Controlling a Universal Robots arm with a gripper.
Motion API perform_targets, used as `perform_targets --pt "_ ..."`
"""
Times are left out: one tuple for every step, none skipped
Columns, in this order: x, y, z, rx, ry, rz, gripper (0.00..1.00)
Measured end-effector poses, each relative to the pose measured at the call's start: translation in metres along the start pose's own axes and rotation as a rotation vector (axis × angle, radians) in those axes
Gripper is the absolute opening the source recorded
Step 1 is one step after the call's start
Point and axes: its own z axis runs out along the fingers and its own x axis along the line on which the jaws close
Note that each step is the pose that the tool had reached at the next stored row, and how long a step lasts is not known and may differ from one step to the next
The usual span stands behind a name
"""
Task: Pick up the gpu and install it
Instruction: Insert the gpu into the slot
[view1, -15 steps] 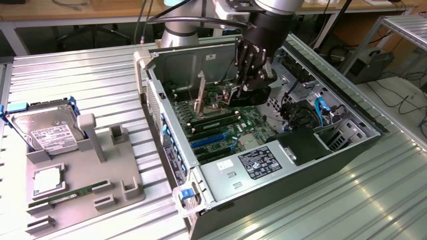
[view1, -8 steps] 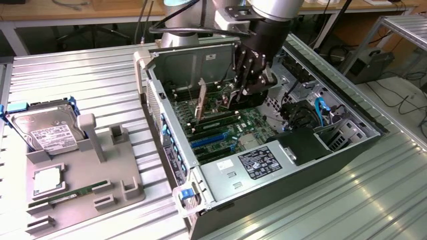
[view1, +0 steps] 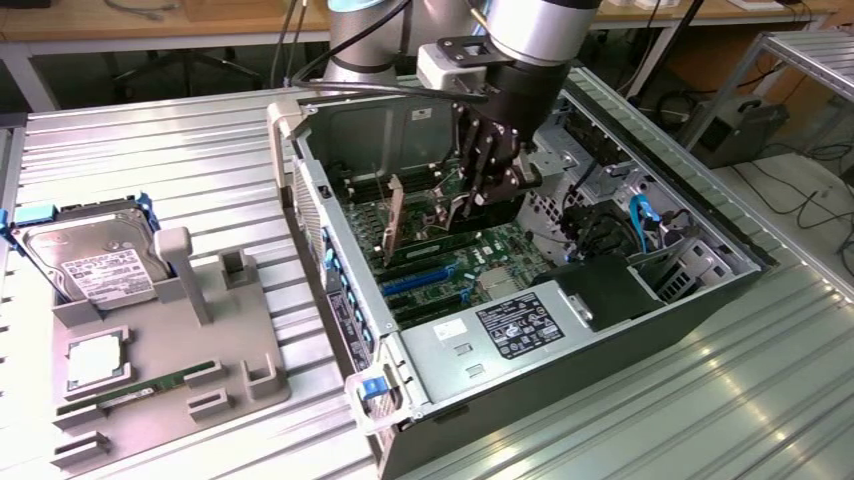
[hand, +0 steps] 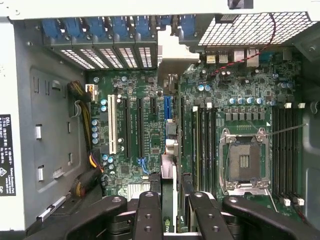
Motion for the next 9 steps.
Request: perform_targets --pt "0.0 0.0 0.0001 0.0001 -0.0002 0.0 0.26" --pt "0.0 0.0 0.0001 0.0001 -0.0002 0.0 0.26" --pt "0.0 0.0 0.0001 0.0001 -0.0002 0.0 0.26" --pt "0.0 0.0 0.0002 0.0001 -0.0002 0.0 0.26" --pt "0.0 0.0001 0.0002 0.0 -0.0001 0.0 0.26" --pt "0.0 0.0002 0.0002 0.0001 0.0 0.0 0.26" --pt "0.0001 0.0003 0.0002 0.0001 -0.0001 0.0 0.26" --pt "0.0001 0.0003 0.0002 0.0001 0.0 0.0 0.26" --pt "0.0001 0.0003 0.0002 0.0001 0.0 0.0 0.26"
